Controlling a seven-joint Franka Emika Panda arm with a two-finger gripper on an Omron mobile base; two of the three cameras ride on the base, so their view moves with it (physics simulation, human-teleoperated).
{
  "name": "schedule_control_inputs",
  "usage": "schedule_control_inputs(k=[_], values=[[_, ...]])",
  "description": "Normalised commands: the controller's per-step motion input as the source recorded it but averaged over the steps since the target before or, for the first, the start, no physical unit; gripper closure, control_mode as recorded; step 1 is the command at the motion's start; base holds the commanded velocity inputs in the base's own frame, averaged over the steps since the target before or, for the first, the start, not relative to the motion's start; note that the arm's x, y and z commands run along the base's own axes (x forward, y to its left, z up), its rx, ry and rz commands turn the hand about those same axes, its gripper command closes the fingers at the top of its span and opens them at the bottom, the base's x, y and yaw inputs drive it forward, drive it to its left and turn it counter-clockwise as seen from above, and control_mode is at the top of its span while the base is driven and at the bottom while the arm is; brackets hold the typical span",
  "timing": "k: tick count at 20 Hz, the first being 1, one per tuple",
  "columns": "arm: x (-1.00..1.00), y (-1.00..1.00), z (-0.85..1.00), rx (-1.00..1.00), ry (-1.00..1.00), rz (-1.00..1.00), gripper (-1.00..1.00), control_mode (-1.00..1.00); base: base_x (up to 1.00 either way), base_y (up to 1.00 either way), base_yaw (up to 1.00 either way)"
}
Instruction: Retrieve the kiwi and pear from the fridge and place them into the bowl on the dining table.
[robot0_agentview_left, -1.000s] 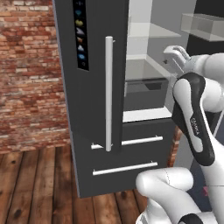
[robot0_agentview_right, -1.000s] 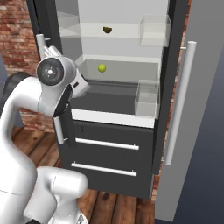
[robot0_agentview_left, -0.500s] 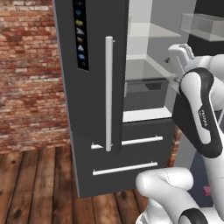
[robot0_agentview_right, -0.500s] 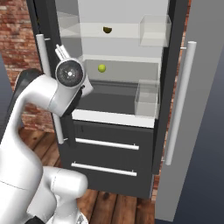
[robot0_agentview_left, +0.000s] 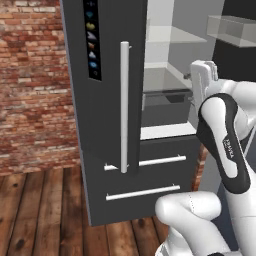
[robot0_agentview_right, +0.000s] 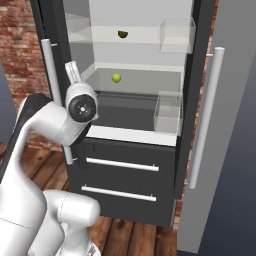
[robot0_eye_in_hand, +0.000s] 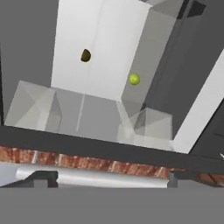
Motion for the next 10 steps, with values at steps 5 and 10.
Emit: schedule_control_inputs(k=[5,10], values=[[0.12,0.0,0.0,0.21,0.02,0.0,-1.0,-1.0,0.0,0.0,0.0],[0.21,0.0,0.0,0.18,0.1,0.06,-1.0,-1.0,0.0,0.0,0.0]])
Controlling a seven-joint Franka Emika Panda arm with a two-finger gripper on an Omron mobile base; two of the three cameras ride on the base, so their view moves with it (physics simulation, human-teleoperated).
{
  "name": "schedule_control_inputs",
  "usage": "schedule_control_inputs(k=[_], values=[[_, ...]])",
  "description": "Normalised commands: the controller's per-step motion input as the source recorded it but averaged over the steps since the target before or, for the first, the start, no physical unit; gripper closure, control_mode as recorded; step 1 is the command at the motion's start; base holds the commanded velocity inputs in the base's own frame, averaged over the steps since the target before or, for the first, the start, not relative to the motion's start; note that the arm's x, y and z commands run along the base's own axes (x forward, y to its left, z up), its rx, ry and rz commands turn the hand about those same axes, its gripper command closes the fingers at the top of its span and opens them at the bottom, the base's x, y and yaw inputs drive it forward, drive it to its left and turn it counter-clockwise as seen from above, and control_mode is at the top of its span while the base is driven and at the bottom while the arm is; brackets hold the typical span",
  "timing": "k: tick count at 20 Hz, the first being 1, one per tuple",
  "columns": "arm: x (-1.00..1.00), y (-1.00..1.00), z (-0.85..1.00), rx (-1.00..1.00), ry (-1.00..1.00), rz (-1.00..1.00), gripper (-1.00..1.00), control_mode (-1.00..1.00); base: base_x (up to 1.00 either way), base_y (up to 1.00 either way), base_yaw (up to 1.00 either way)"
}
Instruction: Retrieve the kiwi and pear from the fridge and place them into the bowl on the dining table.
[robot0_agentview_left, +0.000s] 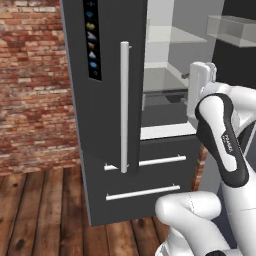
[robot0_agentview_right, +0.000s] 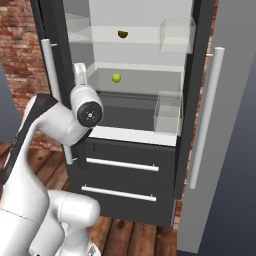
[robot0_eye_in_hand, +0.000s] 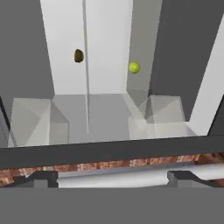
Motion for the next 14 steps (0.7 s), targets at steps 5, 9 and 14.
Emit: schedule_control_inputs(k=[5,9,14], values=[[0.35,0.01,0.0,0.02,0.21,0.11,-1.0,-1.0,0.0,0.0,0.0],[0.34,0.06,0.0,0.0,0.12,0.1,-1.0,-1.0,0.0,0.0,0.0],[0.15,0.09,-0.01,-0.01,-0.08,0.04,-1.0,-1.0,0.0,0.0,0.0]])
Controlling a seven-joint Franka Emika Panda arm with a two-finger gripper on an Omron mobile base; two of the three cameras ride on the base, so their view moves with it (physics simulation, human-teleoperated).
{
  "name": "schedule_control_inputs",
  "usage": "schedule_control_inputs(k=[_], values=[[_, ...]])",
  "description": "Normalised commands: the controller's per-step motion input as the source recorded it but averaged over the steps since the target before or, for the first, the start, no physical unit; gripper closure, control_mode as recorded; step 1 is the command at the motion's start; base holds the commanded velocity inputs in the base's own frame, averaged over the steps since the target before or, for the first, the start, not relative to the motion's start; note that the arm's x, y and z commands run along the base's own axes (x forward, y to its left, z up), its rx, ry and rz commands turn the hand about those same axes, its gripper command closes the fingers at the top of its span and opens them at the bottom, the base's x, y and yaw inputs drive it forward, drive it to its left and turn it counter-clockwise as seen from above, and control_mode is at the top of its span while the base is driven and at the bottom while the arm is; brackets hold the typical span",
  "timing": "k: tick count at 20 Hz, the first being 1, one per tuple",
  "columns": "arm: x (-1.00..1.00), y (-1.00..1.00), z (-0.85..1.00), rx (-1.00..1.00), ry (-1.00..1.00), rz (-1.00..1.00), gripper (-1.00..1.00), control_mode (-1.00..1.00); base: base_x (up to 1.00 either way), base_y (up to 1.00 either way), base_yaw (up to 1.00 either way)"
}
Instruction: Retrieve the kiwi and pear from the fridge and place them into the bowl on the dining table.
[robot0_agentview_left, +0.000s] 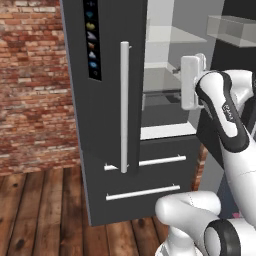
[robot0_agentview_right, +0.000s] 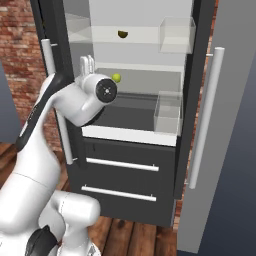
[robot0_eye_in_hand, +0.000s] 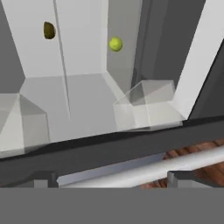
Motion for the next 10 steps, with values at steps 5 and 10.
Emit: schedule_control_inputs(k=[5,10], values=[[0.28,0.0,-0.25,0.0,-0.14,0.0,-1.0,-1.0,0.0,0.0,0.0],[0.42,0.06,-0.1,0.0,-0.03,0.0,-1.0,-1.0,0.0,0.0,0.0]])
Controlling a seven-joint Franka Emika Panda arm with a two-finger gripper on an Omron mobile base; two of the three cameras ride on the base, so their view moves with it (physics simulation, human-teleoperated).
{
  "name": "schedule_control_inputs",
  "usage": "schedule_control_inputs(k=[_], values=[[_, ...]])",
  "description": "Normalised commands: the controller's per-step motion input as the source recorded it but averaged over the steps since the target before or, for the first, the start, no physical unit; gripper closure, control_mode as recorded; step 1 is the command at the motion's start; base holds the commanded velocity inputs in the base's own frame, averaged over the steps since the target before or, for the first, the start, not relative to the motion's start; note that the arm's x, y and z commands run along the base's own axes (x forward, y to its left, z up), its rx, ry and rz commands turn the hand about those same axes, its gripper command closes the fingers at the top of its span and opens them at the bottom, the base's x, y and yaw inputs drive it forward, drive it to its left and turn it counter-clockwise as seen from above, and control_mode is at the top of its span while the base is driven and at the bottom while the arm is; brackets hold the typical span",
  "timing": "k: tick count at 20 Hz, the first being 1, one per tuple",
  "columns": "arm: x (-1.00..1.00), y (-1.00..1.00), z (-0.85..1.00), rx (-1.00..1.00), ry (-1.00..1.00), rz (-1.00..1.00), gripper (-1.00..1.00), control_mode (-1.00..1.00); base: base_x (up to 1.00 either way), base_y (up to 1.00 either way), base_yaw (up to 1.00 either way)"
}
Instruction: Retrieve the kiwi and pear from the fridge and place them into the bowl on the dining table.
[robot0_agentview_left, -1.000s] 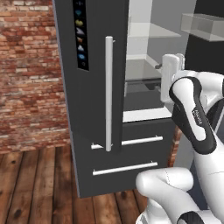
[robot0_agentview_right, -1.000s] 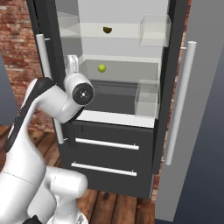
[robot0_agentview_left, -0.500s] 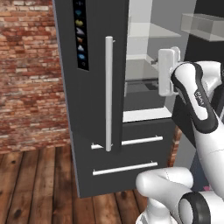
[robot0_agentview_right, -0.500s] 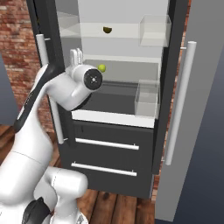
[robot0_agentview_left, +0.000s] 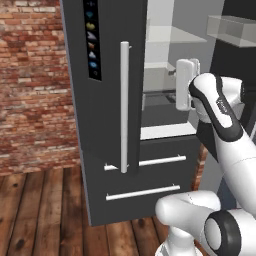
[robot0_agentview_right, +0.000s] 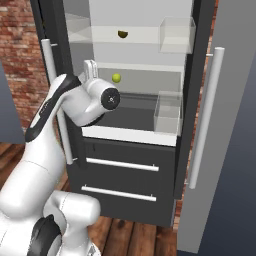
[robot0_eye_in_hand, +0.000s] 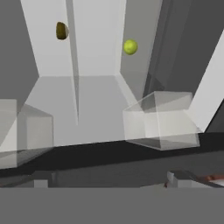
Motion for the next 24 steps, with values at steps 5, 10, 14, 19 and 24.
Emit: schedule_control_inputs(k=[5,10,14,19,24], values=[[0.19,0.11,0.03,0.0,0.0,0.0,-1.0,-1.0,0.0,0.0,0.0],[0.05,0.13,0.05,0.0,0.0,0.0,-1.0,-1.0,0.0,0.0,0.0],[0.08,0.08,0.03,0.0,0.0,0.0,-1.0,-1.0,0.0,0.0,0.0],[0.38,0.0,0.01,0.0,0.0,0.0,-1.0,-1.0,0.0,0.0,0.0],[0.49,0.04,0.04,0.0,0.01,0.02,-1.0,-1.0,0.0,0.0,0.0]])
